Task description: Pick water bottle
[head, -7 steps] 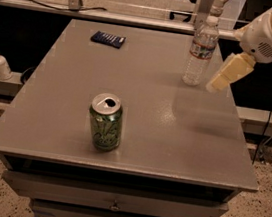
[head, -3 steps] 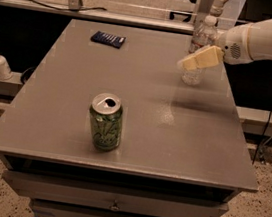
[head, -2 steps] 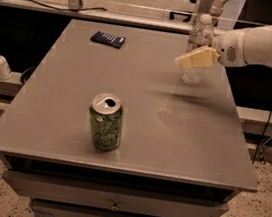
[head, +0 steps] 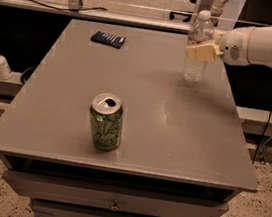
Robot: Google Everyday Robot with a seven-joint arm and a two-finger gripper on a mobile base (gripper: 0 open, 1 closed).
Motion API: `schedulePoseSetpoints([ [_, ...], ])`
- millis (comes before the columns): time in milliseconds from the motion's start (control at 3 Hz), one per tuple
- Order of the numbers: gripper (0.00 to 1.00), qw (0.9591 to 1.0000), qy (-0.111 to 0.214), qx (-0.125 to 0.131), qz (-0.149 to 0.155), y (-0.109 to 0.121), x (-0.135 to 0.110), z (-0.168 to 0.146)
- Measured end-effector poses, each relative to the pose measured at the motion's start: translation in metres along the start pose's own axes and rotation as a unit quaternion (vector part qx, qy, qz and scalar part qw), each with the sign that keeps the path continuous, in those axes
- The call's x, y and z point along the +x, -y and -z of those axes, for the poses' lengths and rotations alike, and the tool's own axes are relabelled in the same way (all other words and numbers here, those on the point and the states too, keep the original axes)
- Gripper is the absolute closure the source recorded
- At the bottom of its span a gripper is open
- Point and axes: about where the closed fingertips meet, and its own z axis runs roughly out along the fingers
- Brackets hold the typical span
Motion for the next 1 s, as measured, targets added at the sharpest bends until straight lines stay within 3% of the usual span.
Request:
schedulePoseSetpoints([
  [333,0.88,0.9995,0.016,-0.012,0.024,-0.013,-0.028,0.004],
  [667,1.0,0.9976,0.037,-0.043,0.039,-0.042,-0.064,0.006],
  [1000,1.0,0.9925,0.074,-0.082,0.051,-0.074,-0.111,0.02],
])
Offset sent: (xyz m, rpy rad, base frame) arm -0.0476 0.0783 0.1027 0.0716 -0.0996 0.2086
